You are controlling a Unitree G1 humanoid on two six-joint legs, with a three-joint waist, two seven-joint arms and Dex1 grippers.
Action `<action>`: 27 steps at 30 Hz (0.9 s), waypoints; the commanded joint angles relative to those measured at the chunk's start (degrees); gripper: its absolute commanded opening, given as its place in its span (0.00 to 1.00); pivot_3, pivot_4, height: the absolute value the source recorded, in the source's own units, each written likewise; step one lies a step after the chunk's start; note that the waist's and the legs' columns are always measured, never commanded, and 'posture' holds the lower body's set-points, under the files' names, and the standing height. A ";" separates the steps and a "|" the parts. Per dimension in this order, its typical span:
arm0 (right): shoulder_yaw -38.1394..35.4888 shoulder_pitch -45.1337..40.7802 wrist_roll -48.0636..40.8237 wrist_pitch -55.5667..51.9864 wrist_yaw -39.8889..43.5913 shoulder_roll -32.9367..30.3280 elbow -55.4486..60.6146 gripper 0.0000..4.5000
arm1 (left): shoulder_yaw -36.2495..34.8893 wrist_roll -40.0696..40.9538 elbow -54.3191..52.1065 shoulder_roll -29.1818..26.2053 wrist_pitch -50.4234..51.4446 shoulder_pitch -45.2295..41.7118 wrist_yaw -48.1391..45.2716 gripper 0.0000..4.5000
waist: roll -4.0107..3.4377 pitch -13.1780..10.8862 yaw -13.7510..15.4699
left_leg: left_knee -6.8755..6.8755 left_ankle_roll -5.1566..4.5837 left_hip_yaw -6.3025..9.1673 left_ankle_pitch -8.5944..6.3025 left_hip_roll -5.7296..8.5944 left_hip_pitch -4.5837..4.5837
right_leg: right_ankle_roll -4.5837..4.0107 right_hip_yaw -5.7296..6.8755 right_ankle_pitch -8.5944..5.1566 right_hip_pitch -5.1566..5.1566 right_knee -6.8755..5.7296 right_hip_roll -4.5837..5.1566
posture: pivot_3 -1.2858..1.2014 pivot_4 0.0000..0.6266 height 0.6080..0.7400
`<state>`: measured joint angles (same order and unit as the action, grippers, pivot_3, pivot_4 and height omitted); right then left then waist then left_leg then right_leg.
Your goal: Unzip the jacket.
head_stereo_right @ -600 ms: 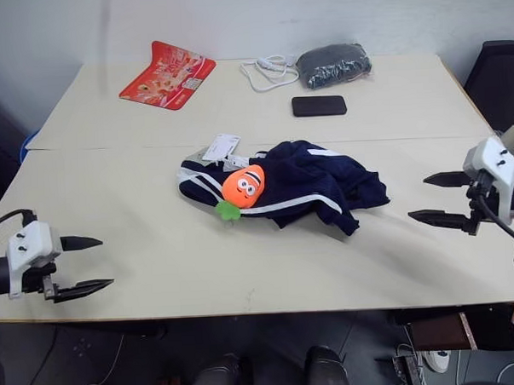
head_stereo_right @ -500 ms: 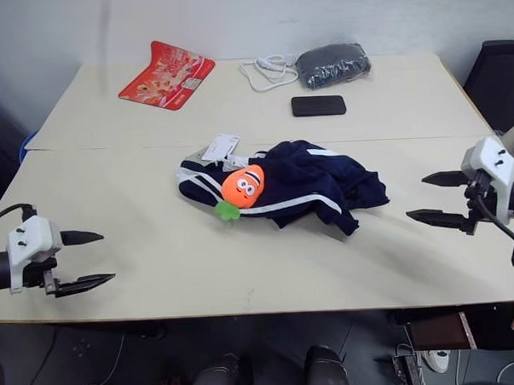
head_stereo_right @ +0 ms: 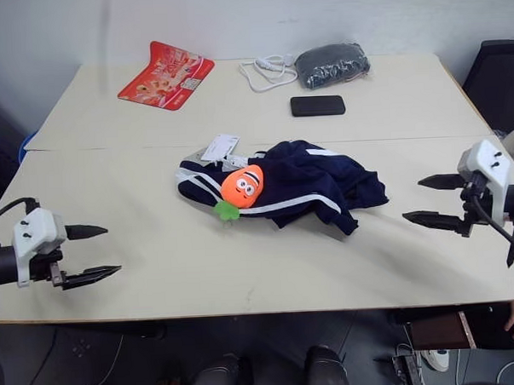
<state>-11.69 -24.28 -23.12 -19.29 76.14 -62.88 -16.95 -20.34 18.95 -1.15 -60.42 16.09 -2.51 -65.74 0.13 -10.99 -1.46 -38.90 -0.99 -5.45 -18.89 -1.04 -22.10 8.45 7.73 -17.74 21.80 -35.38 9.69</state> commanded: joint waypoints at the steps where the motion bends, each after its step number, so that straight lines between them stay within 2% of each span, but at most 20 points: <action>1: -2.36 0.06 -1.78 -1.20 0.29 -0.54 2.80 1.00 | -0.51 1.33 -1.88 0.28 1.70 -0.80 0.94 1.00 | 0.00 0.00 0.02 | 0.00 0.00 0.00 0.00 0.00 0.00 | 0.00 0.00 0.00 0.00 0.00 0.00 | 0.52 0.24 1.00; 11: -4.26 1.46 -3.28 -2.34 -0.42 -0.60 5.34 1.00 | -0.06 6.63 -7.04 2.18 12.09 -3.31 3.28 1.00 | 0.00 0.00 0.14 | -0.03 0.00 0.06 0.00 0.00 0.00 | 0.00 -0.01 0.00 0.00 -0.02 0.00 | 0.52 0.24 1.00; 14: -5.77 2.18 -5.25 -4.06 -1.00 0.10 8.24 1.00 | -0.26 15.54 -11.36 2.72 23.10 -6.95 3.38 1.00 | 0.00 0.00 0.35 | -0.05 0.00 0.13 0.00 0.00 -0.02 | 0.00 -0.02 0.00 0.00 -0.03 0.00 | 0.52 0.24 1.00; 16: -6.92 2.61 -7.71 -6.77 -2.14 0.56 12.24 1.00 | 1.93 21.74 -14.66 6.37 31.62 -13.72 8.62 1.00 | 0.00 0.00 0.95 | -0.08 0.00 0.17 0.00 -0.07 -0.01 | 0.00 -0.06 0.00 0.00 -0.05 0.00 | 0.52 0.24 1.00; 18: -7.73 2.78 -10.33 -9.86 -3.68 1.21 17.15 1.00 | 5.71 23.74 -17.87 10.30 36.91 -19.68 13.97 1.00 | 0.01 0.00 1.50 | -0.18 -0.01 0.26 0.00 -0.18 -0.01 | 0.00 -0.14 0.00 -0.01 -0.12 0.00 | 0.52 0.24 1.00; 20: -8.46 2.82 -13.52 -13.03 -5.83 2.20 22.67 1.00 | 10.83 21.01 -20.24 14.18 38.46 -24.67 19.65 1.00 | 0.01 0.01 1.99 | -0.22 -0.01 0.29 0.00 -0.13 0.00 | 0.01 -0.13 0.00 -0.06 -0.16 0.01 | 0.52 0.24 1.00; 23: -9.74 2.69 -17.84 -16.85 -9.37 4.05 29.39 1.00 | 15.00 15.29 -15.53 22.82 43.37 -33.56 33.22 1.00 | 0.04 0.02 2.87 | -0.25 -0.01 0.31 0.00 0.09 -0.01 | 0.01 -0.11 0.01 -0.06 -0.15 0.01 | 0.52 0.24 1.00; 27: -9.80 4.27 -20.80 -19.02 -13.50 6.35 36.92 1.00 | 20.65 11.80 -9.71 30.73 42.41 -40.86 37.25 1.00 | 0.12 0.05 2.96 | -0.24 -0.01 0.27 -0.01 0.11 -0.04 | 0.01 -0.07 0.01 -0.06 -0.12 0.01 | 0.52 0.24 1.00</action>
<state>-19.55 -20.28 -42.05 -37.75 64.08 -56.97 16.37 -1.30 32.22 -11.40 -30.63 59.60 -41.73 -29.55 0.25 -10.94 1.50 -39.14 -1.01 -5.22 -18.89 -0.93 -22.15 8.46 7.67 -17.74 21.74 -35.49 9.69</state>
